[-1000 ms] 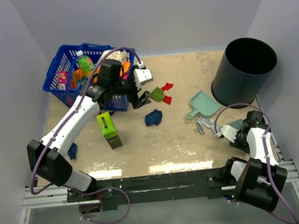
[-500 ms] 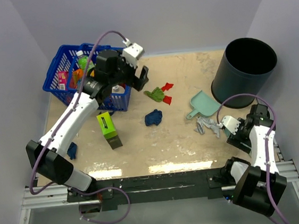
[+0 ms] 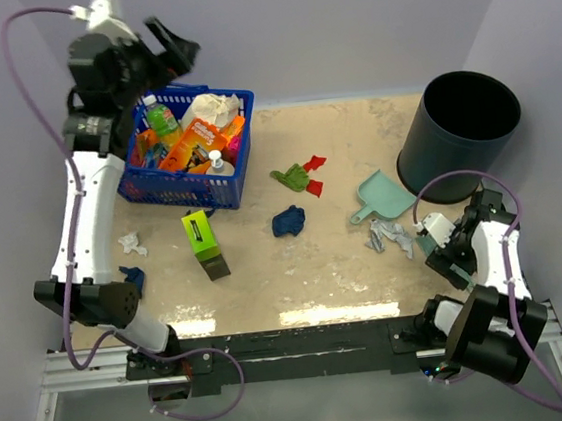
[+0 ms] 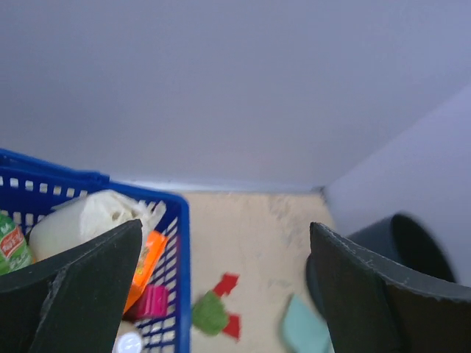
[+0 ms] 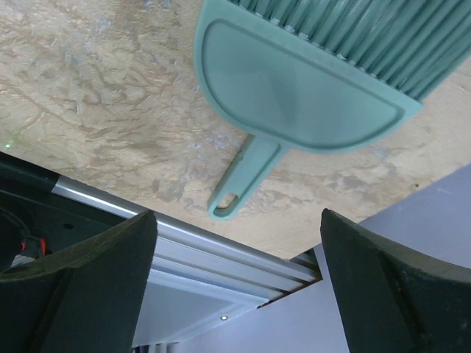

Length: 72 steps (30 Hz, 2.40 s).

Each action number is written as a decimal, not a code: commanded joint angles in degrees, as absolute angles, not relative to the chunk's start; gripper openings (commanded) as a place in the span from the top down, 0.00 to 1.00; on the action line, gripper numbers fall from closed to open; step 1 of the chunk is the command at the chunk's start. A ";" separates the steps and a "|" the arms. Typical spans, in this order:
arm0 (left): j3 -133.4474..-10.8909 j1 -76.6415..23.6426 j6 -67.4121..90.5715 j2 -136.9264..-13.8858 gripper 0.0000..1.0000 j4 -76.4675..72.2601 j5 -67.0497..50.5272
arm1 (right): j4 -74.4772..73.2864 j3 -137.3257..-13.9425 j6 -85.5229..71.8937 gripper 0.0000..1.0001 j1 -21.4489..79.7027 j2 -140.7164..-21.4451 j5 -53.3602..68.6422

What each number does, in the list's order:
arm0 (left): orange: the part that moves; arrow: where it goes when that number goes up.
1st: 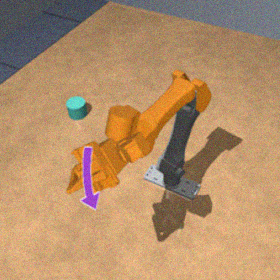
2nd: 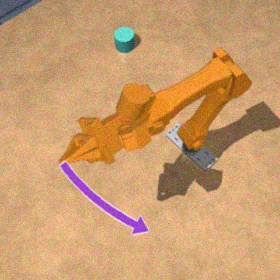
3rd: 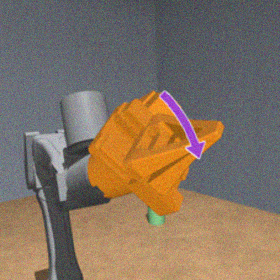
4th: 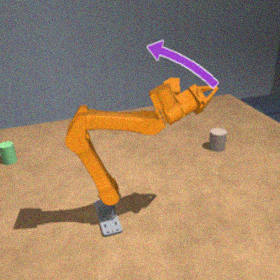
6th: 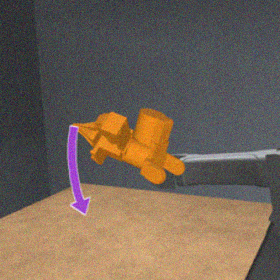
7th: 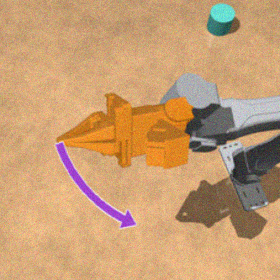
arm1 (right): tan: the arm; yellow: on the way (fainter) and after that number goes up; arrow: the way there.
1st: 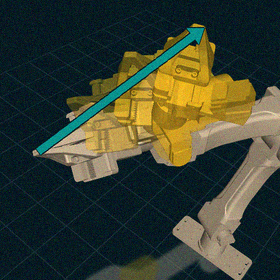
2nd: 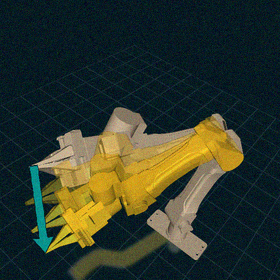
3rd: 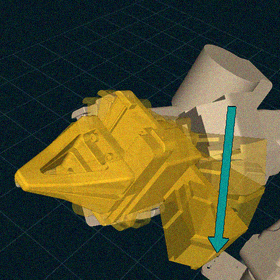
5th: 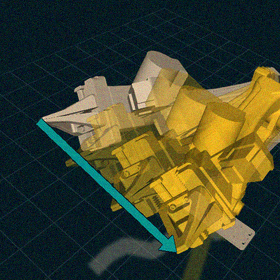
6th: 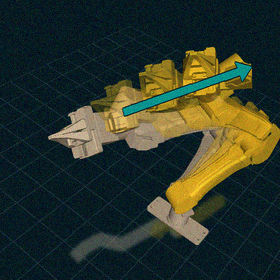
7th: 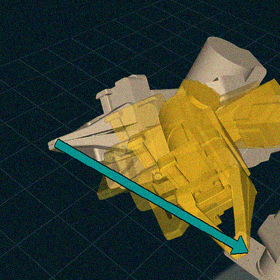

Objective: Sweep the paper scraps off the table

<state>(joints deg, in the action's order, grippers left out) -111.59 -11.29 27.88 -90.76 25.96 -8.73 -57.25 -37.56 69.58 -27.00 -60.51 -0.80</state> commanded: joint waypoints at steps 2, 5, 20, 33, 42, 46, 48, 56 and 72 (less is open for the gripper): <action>-121.05 2.70 65.92 -92.29 0.00 16.83 -24.80 | -56.70 -41.48 64.08 0.03 -26.90 -65.21 -0.88; -121.80 5.27 73.90 -93.16 0.00 5.19 -29.96 | -56.42 -42.36 62.50 0.02 -26.98 -66.36 -0.53; -124.28 4.22 79.01 -95.71 0.00 6.42 -28.74 | -56.95 -38.76 64.51 0.01 -26.90 -63.10 -1.32; -100.75 -5.53 50.49 -86.42 0.00 -11.44 -38.23 | -57.48 -42.80 63.90 0.02 -26.90 -64.42 4.30; -74.54 -9.05 17.25 -74.54 0.00 6.59 -31.29 | -53.45 -36.84 65.48 0.02 -26.98 -63.54 4.40; -74.00 -9.14 4.70 -73.48 0.00 12.38 -31.02 | -47.91 -34.54 61.97 0.05 -26.98 -66.44 3.86; -74.62 -9.75 1.60 -73.39 0.00 15.99 -30.15 | -45.89 -34.63 59.95 0.05 -26.98 -67.84 4.30; -75.14 -11.07 -1.85 -73.83 0.00 16.88 -30.93 | -43.68 -34.89 60.20 0.19 -27.07 -75.40 4.04; -81.21 -11.51 -2.29 -78.84 0.00 16.26 -30.76 | -46.58 -32.96 64.51 0.44 -26.89 -72.70 -1.23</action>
<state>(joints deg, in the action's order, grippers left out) -78.02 -11.07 -1.17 -77.73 18.28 -30.61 -42.41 -35.86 62.70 -26.89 -74.00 -2.20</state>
